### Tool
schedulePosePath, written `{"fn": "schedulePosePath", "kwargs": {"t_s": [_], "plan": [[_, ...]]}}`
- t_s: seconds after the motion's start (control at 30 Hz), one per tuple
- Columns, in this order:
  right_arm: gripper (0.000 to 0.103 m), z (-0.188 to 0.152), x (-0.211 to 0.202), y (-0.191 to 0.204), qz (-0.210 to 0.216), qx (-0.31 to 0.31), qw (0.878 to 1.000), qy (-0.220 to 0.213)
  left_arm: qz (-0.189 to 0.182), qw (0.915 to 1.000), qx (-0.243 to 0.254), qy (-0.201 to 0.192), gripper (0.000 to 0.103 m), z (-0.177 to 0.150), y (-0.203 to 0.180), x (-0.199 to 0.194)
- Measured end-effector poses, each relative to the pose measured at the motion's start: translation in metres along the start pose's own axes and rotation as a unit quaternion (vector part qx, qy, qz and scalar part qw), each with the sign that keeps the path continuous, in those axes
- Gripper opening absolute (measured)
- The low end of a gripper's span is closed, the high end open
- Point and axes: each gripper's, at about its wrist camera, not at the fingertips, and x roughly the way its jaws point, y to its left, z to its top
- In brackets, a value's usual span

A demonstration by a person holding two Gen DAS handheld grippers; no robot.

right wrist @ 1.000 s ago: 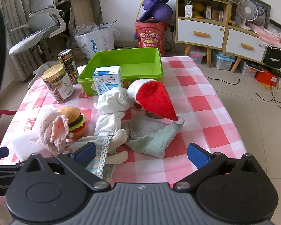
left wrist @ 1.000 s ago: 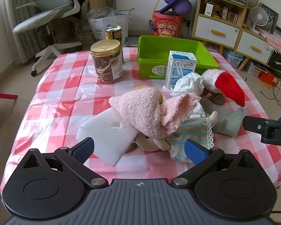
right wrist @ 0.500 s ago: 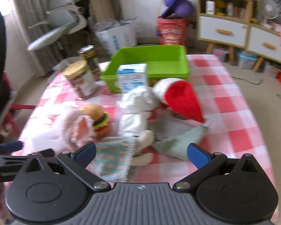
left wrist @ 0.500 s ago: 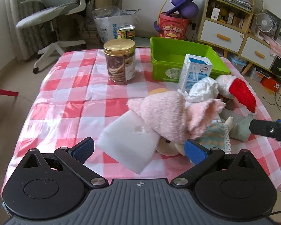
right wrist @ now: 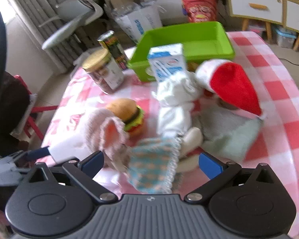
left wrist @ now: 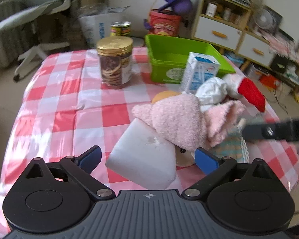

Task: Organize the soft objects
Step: 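Grasp the white foam block with the left tool while the right tool grasps the pink fluffy plush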

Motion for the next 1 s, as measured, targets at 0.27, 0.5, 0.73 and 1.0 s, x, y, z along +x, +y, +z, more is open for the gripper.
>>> {"fn": "schedulePosePath", "kwargs": {"t_s": [0.27, 0.5, 0.73, 1.0], "plan": [[0.074, 0.012, 0.018, 0.028, 0.049, 0.000, 0.999, -0.011, 0.026, 0.9973, 0.068, 0.006, 0.090, -0.006, -0.015, 0.004], [0.061, 0.014, 0.043, 0.044, 0.066, 0.015, 0.998, 0.006, 0.049, 0.9945, 0.092, 0.007, 0.078, -0.009, -0.014, 0.006], [0.032, 0.013, 0.058, 0.051, 0.064, 0.027, 0.997, 0.021, 0.057, 0.9937, 0.096, 0.009, 0.072, -0.009, -0.010, 0.007], [0.025, 0.013, 0.050, 0.053, 0.072, 0.024, 0.997, 0.016, 0.051, 0.9946, 0.090, -0.003, 0.070, -0.007, -0.007, 0.000]]}}
